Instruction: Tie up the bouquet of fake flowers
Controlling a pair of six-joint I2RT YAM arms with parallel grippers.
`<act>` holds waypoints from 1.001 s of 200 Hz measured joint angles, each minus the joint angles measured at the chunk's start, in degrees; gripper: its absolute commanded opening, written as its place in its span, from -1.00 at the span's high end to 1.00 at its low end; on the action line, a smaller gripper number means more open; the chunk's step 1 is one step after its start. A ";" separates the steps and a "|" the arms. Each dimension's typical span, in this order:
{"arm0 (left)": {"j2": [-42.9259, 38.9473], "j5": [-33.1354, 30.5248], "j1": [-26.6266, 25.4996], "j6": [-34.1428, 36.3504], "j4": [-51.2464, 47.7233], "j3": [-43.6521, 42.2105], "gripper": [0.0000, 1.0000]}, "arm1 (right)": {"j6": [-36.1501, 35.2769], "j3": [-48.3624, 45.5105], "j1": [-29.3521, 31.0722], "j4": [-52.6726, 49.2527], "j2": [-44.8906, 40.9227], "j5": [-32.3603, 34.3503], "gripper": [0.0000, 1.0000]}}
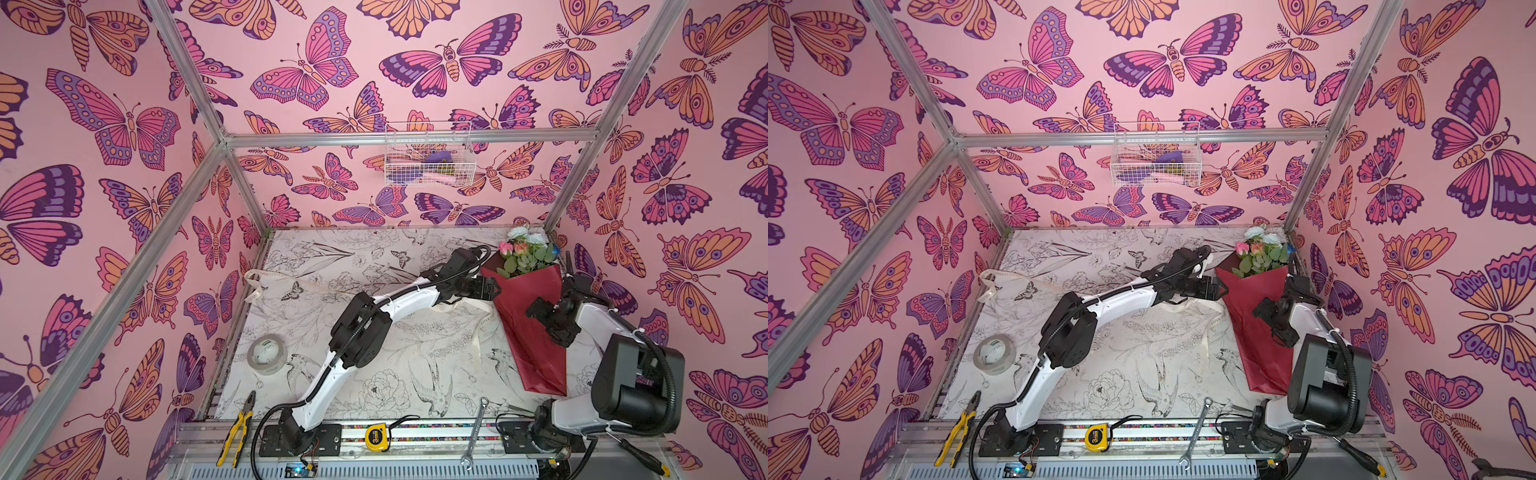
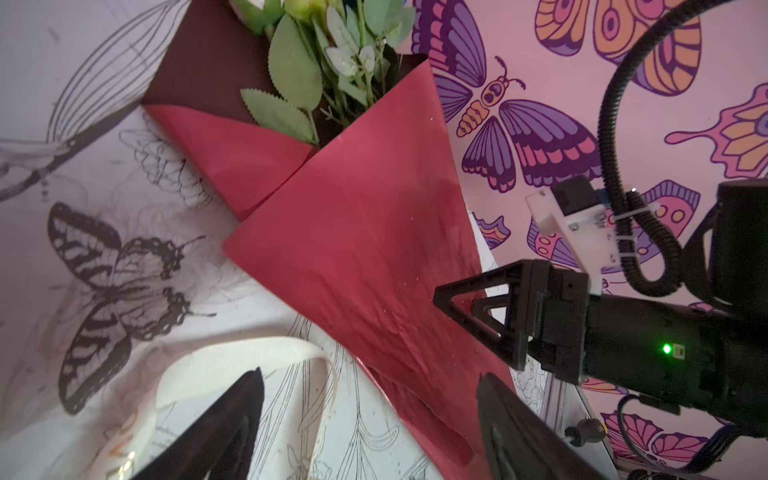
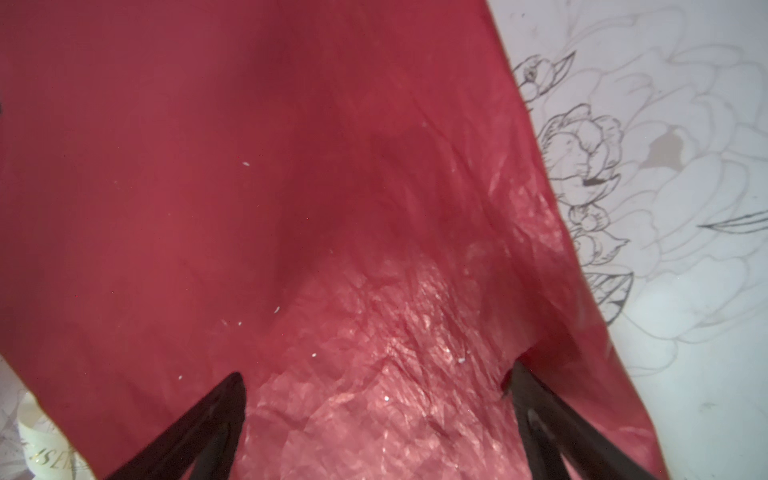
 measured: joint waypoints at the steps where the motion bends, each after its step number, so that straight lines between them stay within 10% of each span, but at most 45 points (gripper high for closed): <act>1: 0.17 -0.02 0.00 0.07 -0.11 0.28 -0.59 | 0.00 0.00 0.00 0.00 0.00 0.02 -0.99; 117: 16.09 2.05 0.00 3.63 -13.09 19.82 -0.71 | 0.61 0.00 1.31 0.13 0.00 0.46 -0.99; 200: 5.68 -3.67 -0.02 0.74 -10.38 2.80 -0.55 | 1.75 -0.02 4.46 0.76 0.02 2.75 -0.99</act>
